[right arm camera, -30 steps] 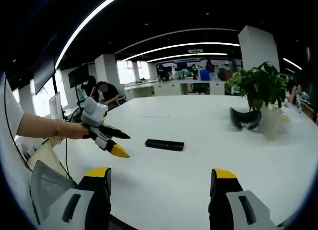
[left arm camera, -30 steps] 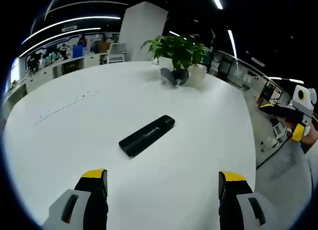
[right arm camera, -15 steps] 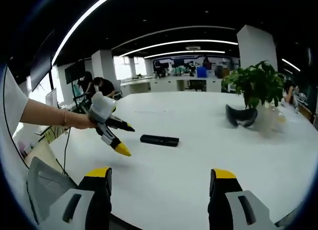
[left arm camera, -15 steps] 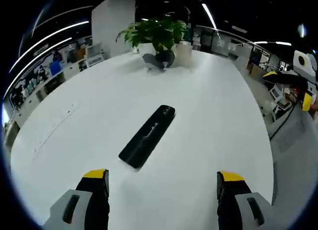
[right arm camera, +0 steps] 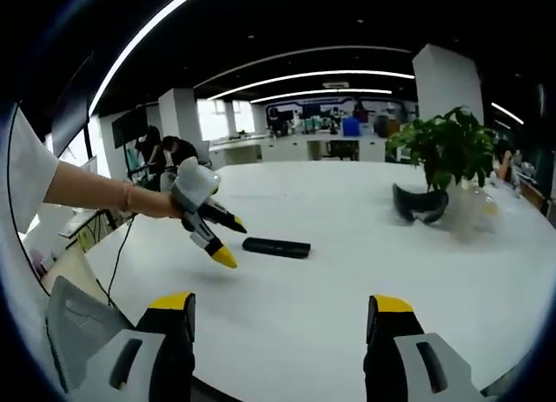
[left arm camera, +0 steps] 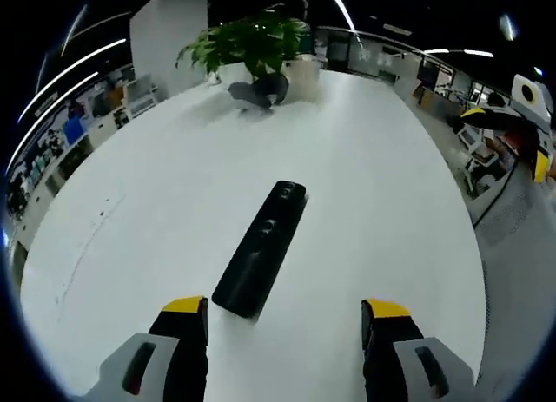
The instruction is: Press the specified remote control buttons in sequence, fully releasing each button before pressing the next.
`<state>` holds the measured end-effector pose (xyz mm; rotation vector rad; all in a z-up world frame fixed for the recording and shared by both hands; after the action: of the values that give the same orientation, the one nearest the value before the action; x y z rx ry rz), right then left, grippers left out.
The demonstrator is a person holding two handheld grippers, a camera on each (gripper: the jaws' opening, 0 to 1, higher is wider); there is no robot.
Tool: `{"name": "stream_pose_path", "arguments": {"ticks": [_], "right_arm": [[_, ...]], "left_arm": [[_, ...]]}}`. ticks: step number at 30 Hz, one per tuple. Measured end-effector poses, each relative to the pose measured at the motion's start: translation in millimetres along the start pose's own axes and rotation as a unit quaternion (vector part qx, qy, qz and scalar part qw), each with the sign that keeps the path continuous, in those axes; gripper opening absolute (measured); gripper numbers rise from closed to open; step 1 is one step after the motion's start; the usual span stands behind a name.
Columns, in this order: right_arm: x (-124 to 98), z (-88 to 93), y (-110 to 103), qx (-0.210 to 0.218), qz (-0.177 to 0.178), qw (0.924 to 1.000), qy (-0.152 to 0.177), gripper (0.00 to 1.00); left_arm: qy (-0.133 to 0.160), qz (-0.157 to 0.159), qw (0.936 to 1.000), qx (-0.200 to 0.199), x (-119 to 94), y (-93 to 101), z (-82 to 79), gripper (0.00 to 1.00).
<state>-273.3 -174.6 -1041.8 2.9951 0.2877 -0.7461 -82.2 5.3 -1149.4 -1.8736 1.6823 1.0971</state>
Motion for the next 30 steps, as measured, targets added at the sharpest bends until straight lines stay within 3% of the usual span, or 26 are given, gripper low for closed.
{"name": "stream_pose_path", "arguments": {"ticks": [5,10,16,23,30], "right_arm": [[-2,1.3,4,-0.009,0.005,0.9999,-0.004,0.78],[-4,1.1,7,-0.006,0.009,0.9999,-0.004,0.77],[-4,1.8,7,-0.003,0.012,0.9999,-0.004,0.76],[-2,2.4,8,-0.003,0.013,0.9999,-0.007,0.75],[1,1.5,8,-0.005,0.011,0.9999,-0.007,0.74]], "left_arm": [[-0.020,0.008,0.9994,0.027,6,-2.3,-2.1,0.62],[-0.028,0.018,0.9985,0.044,13,-3.2,-4.6,0.57],[-0.025,0.016,0.9986,0.045,18,-11.5,-12.7,0.53],[-0.043,0.009,0.9961,0.076,28,-17.1,-15.9,0.48],[-0.038,0.019,0.9967,0.069,28,-23.5,-17.8,0.37]]}}
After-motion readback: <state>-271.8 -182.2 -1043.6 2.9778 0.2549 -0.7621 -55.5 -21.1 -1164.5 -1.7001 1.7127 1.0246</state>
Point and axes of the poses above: the point that each gripper's makers call its tool centre point, and the gripper's own axes: x roughly forward along the fingers, y roughly to its right, z roughly out of its underside, the point moved 3 cm from there along -x, roughly backward along the fingers, and after that the axes turned 14 degrees about z, right-handed, at the moved point
